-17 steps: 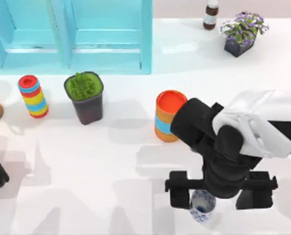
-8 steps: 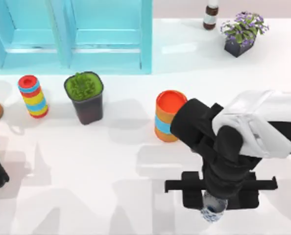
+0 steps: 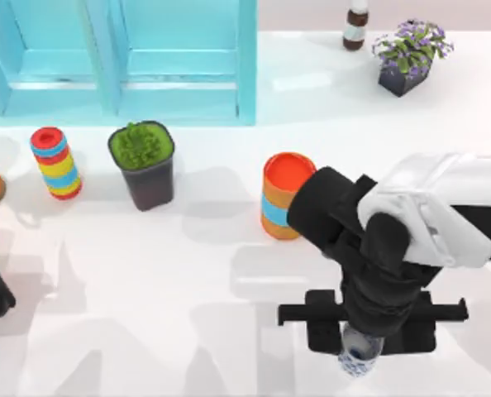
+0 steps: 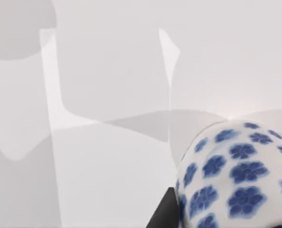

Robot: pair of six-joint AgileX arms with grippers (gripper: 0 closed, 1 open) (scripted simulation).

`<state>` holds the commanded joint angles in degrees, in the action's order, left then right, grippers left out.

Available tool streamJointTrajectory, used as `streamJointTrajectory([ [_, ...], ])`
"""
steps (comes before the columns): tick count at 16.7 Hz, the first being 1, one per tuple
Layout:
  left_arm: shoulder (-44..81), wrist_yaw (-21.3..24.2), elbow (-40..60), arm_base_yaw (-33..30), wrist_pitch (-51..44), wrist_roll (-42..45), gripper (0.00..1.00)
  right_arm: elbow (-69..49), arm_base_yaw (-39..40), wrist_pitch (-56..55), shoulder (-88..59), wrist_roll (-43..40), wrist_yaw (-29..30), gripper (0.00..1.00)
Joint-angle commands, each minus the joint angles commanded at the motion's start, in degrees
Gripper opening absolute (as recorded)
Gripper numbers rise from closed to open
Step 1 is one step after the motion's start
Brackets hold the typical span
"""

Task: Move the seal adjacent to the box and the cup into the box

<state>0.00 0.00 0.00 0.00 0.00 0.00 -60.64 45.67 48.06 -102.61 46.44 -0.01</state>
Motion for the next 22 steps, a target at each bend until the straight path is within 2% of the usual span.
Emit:
streamJointTrajectory([
  [5, 0.0, 0.0, 0.0, 0.0, 0.0, 0.0, 1.00, -0.3, -1.8, 2.3, 2.2, -1.8, 0.1, 0.00],
  [13, 0.0, 0.0, 0.0, 0.0, 0.0, 0.0, 1.00, -2.6, -15.5, 21.6, 18.8, -15.7, 0.0, 0.00],
  [19, 0.0, 0.0, 0.0, 0.0, 0.0, 0.0, 1.00, -2.7, -16.5, 22.7, 19.8, -16.7, 0.0, 0.00],
  [22, 0.0, 0.0, 0.0, 0.0, 0.0, 0.0, 1.00, -3.8, -20.2, 23.1, 18.9, -20.3, 0.0, 0.00],
])
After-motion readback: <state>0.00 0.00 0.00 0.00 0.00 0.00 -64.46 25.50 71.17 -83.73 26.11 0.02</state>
